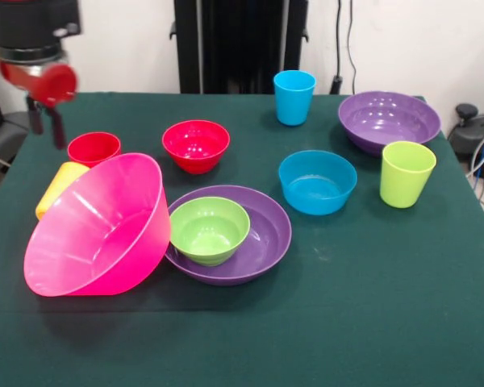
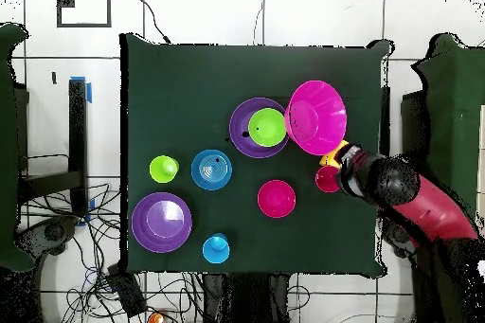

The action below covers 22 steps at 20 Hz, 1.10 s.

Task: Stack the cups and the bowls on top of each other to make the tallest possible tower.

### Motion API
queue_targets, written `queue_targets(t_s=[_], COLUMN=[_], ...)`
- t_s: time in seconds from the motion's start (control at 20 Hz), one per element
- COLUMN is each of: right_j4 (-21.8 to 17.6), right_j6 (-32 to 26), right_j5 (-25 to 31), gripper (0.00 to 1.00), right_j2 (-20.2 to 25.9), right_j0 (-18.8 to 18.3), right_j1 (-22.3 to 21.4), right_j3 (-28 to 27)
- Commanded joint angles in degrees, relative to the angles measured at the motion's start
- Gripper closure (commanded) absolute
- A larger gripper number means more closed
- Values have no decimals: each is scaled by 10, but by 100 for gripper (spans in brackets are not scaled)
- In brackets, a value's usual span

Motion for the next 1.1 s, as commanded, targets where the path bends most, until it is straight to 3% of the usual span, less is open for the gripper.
queue_targets(t_s=[0.05,0.25,0.7,0.9,1.1], right_j4=[-66,-60,-36,-35,-40], right_j6=[-3,26,30,12,3], right_j5=[85,96,112,75,62], gripper=[0,0,0,0,0], right_j2=[-14,-27,-32,-10,-4], right_j0=[84,111,127,107,96], right_j1=[38,47,64,93,95], right_j3=[-55,-73,-105,-119,-116])
